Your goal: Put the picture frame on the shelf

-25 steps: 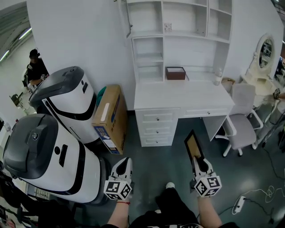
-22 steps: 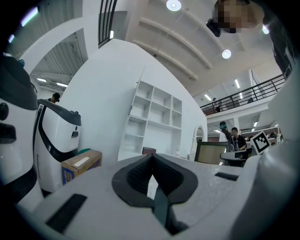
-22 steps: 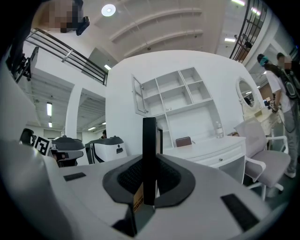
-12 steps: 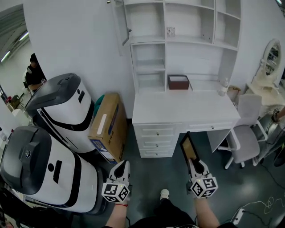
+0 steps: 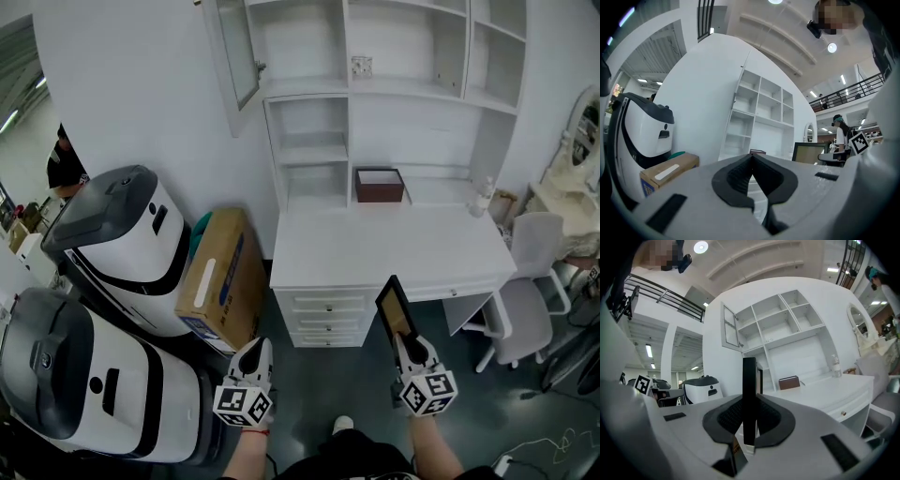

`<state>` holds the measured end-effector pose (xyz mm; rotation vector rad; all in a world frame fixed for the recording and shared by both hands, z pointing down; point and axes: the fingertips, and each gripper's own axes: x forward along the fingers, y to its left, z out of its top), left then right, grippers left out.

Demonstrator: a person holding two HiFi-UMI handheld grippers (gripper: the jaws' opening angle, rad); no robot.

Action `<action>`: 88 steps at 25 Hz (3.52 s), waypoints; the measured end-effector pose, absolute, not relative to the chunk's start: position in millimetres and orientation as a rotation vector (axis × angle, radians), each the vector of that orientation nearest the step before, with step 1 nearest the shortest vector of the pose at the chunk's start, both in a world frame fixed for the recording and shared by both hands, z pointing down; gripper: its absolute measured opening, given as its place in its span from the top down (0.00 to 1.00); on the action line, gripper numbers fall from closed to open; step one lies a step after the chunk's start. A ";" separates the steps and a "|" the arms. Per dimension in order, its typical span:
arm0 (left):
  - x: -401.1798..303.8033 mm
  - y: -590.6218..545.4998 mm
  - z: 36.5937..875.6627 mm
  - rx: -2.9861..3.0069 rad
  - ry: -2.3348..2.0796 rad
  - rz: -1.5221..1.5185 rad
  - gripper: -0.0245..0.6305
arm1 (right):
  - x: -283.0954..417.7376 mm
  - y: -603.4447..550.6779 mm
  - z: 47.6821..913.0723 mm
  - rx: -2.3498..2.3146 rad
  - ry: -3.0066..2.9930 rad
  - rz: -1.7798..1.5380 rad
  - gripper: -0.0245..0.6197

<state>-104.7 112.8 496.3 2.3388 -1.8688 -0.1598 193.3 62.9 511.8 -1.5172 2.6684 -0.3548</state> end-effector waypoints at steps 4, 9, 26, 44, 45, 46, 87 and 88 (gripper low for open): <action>-101.7 77.7 498.9 2.335 -1.881 -0.167 0.96 | 193.3 24.9 515.4 -1.508 2.684 -0.354 0.89; -103.3 43.3 502.2 2.311 -1.897 -0.185 0.96 | 189.8 -12.5 514.5 -1.485 2.705 -0.342 0.89; -101.8 -12.8 511.7 2.313 -1.884 -0.170 0.96 | 179.8 -63.2 525.1 -1.463 2.718 -0.364 0.89; -119.5 -154.4 490.7 2.416 -1.793 -0.161 0.96 | 152.3 -184.9 507.9 -1.520 2.672 -0.324 0.89; -120.9 -161.7 489.2 2.420 -1.787 -0.159 0.96 | 149.2 -191.7 506.3 -1.521 2.672 -0.324 0.89; -122.2 -168.6 488.3 2.424 -1.780 -0.157 0.96 | 145.9 -198.0 505.3 -1.522 2.672 -0.325 0.89; -190.8 -351.2 495.0 2.522 -1.549 -0.145 0.96 | 30.3 -363.0 422.6 -1.495 2.563 -0.155 0.89; -191.8 -351.9 495.3 2.520 -1.551 -0.144 0.96 | 29.0 -363.9 418.8 -1.485 2.562 -0.147 0.89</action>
